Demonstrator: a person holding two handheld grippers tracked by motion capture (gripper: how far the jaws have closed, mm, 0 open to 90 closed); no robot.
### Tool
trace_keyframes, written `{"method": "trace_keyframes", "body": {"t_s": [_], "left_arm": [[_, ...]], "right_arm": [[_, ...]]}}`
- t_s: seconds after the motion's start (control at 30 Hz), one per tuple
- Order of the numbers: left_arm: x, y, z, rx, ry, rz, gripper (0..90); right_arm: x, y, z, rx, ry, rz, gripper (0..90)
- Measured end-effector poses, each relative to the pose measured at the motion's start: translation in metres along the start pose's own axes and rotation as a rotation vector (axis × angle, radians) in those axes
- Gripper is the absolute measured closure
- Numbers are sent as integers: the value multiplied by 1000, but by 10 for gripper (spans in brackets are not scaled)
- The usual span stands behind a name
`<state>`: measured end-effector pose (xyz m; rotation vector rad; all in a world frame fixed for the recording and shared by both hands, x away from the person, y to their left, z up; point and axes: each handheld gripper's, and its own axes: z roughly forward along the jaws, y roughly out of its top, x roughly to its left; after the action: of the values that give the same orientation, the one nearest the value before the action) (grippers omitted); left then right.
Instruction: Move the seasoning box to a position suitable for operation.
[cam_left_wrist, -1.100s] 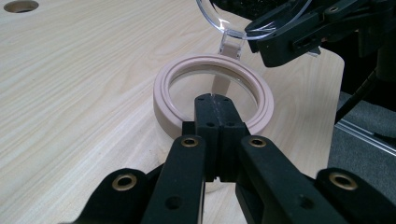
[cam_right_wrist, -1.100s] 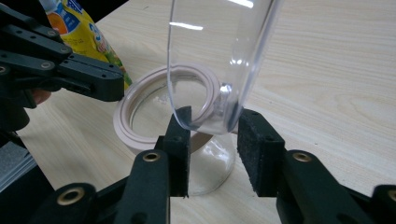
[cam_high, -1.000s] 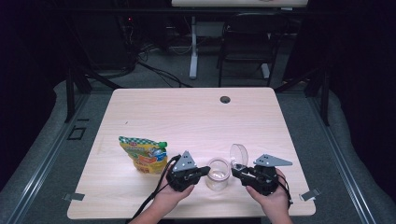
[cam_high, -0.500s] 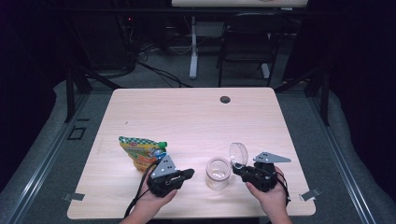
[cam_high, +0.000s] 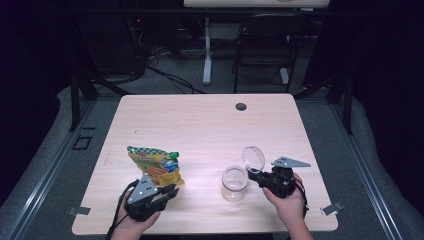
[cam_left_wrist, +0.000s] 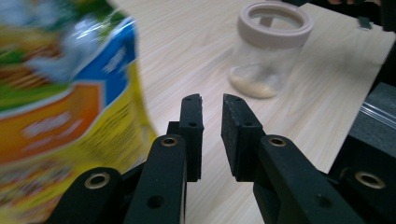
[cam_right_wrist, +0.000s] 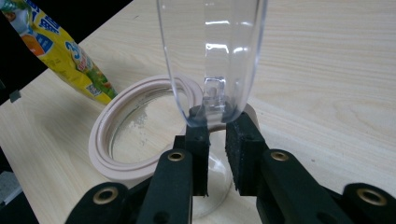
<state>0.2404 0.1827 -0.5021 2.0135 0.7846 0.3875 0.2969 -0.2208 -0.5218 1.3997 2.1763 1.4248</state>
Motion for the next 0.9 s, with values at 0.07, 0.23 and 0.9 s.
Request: {"method": "trace_keyframes", "body": {"t_s": [0.07, 0.23, 0.9], "left_arm": [[10, -10, -12, 0, 35, -31, 774], [24, -22, -25, -14, 81, -86, 771], [47, -31, -37, -39, 137, -147, 771]], "right_arm": [[-1, 2, 3, -17, 9, 3, 795], [-3, 5, 5, -18, 7, 11, 797], [-2, 3, 0, 5, -16, -46, 793]]}}
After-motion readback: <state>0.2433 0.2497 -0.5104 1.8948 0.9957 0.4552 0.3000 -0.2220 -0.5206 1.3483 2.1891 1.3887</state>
